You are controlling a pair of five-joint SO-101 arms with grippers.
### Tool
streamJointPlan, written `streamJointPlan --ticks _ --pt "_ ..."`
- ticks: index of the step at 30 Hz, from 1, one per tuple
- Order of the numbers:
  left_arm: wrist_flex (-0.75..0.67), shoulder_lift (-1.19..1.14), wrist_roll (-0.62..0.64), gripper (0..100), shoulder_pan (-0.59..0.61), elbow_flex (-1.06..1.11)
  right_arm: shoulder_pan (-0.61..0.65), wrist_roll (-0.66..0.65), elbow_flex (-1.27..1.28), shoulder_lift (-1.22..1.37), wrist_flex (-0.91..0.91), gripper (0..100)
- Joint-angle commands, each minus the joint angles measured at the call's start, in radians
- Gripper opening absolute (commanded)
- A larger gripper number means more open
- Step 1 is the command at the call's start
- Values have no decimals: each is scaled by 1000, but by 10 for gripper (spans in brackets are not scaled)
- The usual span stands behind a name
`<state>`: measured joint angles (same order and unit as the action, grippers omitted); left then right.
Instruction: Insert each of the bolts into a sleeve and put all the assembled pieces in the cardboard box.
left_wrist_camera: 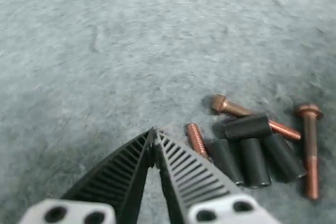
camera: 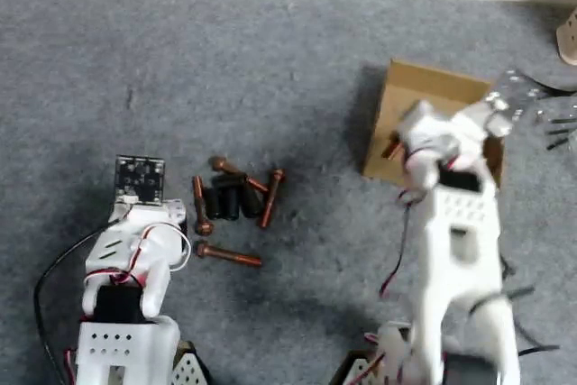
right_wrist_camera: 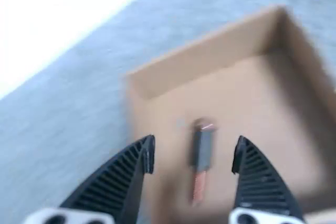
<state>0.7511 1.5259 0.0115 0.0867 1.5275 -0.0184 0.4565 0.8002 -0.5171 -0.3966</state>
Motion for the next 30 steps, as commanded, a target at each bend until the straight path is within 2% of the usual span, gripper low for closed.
streamJointPlan --ticks 1,6,12,17,21,30 --pt "-26 -4 48 7 38 -47 219 -35 117 -272 -16 209" --pt "-28 -4 51 7 68 -48 412 -209 242 -288 13 209" --pt "-29 -4 51 7 73 -48 624 -279 249 -65 62 209" --pt "-29 -4 52 7 88 -48 765 -396 182 119 64 209" --pt "-28 -4 52 7 105 -56 816 -413 88 242 61 209" --pt "-26 -4 52 7 105 -56 814 -400 -88 498 62 209"
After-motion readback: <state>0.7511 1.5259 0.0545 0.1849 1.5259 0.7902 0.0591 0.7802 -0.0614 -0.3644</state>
